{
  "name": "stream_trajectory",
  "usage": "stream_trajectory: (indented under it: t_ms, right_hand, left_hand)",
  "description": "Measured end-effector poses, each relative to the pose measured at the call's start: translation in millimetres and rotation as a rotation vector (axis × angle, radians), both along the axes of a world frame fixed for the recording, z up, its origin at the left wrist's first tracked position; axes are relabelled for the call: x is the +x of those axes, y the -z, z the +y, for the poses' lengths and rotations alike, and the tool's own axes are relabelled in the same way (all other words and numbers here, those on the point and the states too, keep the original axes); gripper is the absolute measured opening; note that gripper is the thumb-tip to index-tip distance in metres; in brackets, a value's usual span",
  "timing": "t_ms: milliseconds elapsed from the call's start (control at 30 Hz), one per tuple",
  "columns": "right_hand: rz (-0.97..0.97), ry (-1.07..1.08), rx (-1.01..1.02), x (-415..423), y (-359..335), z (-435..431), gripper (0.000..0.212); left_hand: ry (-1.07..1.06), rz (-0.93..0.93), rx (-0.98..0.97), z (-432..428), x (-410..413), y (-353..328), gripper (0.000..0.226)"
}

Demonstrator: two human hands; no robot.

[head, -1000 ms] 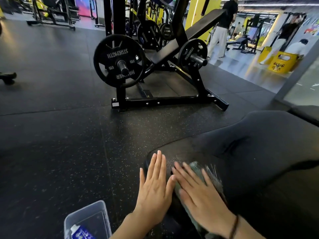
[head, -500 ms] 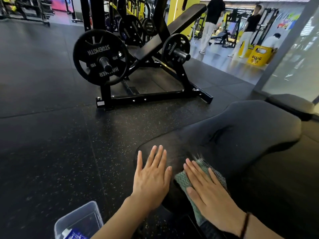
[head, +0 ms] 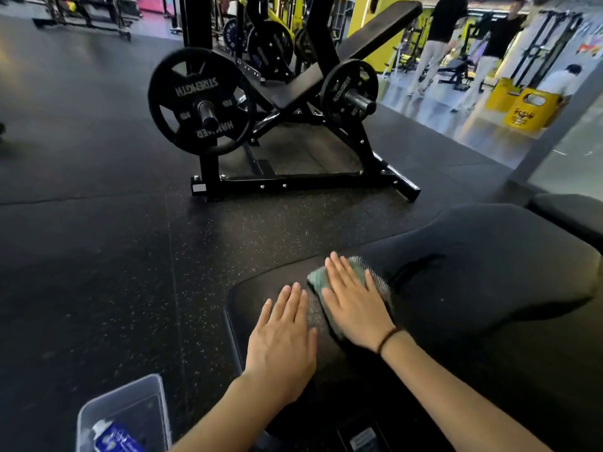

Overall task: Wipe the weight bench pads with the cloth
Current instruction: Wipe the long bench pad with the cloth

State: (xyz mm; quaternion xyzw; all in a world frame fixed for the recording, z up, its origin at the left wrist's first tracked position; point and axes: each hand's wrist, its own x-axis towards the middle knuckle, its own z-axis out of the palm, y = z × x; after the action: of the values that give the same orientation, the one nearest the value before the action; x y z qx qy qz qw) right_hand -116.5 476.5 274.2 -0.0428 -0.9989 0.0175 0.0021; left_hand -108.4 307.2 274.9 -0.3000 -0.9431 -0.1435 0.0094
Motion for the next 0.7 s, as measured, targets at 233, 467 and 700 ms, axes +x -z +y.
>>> stream_trajectory:
  t_ms: [233, 467, 700]
  right_hand:
    - [0.023, -0.252, 0.006, 66, 3, 4, 0.057]
    - [-0.111, -0.018, -0.060, -91, -3, 15, 0.054]
    - [0.113, -0.222, -0.060, 95, 9, -11, 0.057]
  left_hand:
    - [-0.009, 0.082, -0.018, 7, 6, 11, 0.055]
    - [-0.031, 0.057, -0.012, 7, 8, 6, 0.064]
    - [-0.029, 0.066, -0.033, 7, 7, 10, 0.072]
